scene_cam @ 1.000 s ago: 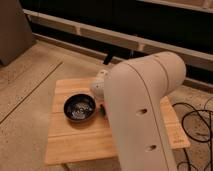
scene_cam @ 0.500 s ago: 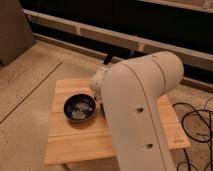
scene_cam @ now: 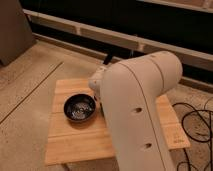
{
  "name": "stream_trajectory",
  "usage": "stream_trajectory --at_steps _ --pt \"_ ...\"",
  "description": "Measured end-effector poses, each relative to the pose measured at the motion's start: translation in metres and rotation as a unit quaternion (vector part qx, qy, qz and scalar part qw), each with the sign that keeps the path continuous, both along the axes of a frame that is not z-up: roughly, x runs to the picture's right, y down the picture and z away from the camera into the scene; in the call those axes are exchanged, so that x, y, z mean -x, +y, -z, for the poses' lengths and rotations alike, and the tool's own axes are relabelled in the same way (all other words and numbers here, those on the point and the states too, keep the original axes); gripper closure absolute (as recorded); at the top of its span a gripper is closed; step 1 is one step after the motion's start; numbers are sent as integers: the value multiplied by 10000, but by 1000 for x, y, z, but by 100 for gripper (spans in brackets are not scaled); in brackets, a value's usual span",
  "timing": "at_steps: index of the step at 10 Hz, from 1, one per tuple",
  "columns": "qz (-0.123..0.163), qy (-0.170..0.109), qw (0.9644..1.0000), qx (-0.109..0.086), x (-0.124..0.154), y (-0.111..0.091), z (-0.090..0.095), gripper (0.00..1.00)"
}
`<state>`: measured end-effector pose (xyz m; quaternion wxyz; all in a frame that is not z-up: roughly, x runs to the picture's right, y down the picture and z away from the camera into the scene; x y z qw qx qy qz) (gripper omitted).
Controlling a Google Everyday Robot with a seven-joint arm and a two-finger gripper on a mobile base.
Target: Place the pepper on the white sponge
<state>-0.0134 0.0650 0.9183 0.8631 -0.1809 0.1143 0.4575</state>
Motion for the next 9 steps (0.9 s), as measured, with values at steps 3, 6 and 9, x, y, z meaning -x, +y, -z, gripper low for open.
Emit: stream_trajectory --at_steps 3,6,9 --pt "21 -16 10000 8 2 0 0 20" --pt "19 -94 9999 -104 4 -6 -1 20" --pt "-5 -170 9995 -249 9 -14 -1 20"
